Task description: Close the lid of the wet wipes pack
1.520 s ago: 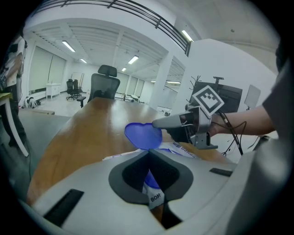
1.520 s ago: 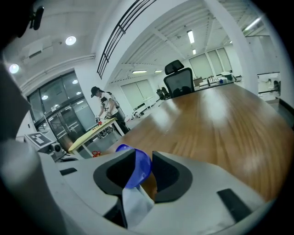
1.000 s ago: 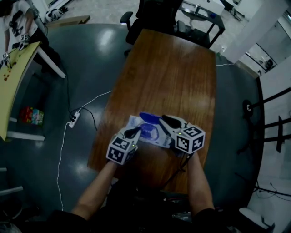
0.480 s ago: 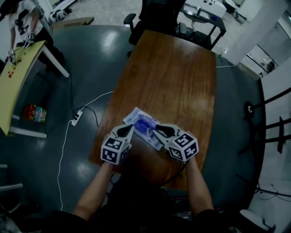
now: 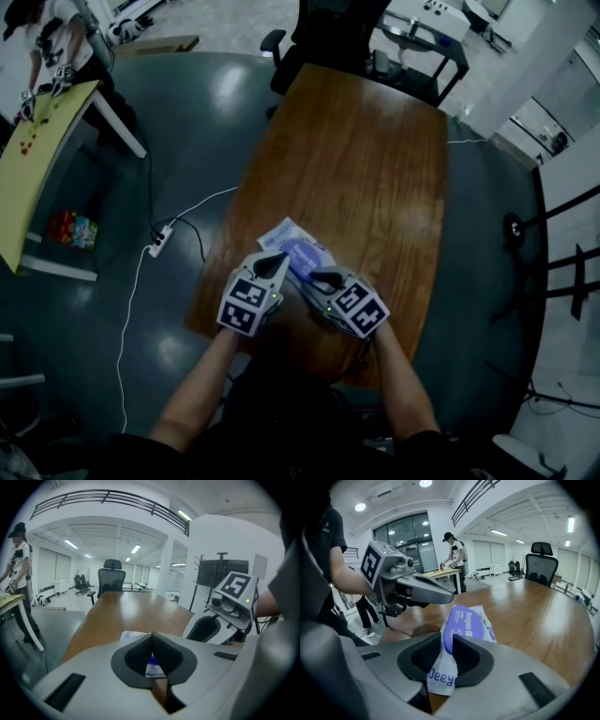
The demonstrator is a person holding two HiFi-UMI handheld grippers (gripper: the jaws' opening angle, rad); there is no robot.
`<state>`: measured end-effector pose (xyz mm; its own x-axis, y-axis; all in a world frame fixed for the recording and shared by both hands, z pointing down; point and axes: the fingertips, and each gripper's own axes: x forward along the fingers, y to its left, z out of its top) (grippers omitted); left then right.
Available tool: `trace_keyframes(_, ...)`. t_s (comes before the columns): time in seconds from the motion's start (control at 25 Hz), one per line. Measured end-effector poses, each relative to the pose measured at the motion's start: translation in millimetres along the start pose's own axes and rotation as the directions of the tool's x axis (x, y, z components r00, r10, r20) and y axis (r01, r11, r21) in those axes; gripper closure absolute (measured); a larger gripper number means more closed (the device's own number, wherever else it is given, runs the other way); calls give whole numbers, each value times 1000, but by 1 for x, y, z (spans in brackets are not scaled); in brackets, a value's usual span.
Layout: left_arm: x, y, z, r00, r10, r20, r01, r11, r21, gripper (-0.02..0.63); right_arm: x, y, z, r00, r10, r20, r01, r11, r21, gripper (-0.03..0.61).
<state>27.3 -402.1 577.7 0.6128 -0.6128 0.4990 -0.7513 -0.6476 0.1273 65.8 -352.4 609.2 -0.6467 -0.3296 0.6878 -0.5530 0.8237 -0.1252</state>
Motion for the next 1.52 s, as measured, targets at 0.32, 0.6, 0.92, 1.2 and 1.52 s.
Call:
trace_keyframes(0.32,27,0,-31,991,-6,-130,12,999,46,609,11,7,-10,998,-35,-48,37,999,30,509)
trace_keyframes(0.6,34,2,-43,986,-19,-168,26,999,43,611,11,0,-14,996,-69,-51,72,995,66,546)
trace_keyframes(0.92,37,3,-46,983,-31,-180,39,998,44,611,10,-2,-11,996,-86,-39,89,991,103,561)
trace_keyframes(1.2,24,-7,-28,993,-34,-113,38,998,42,611,-21,-4,-5,989,-137,53,128,981,143,561)
trace_keyframes(1.52,-19,-64,15,998,-47,42,44,997,67,611,-96,8,12,924,-229,307,171,963,206,566)
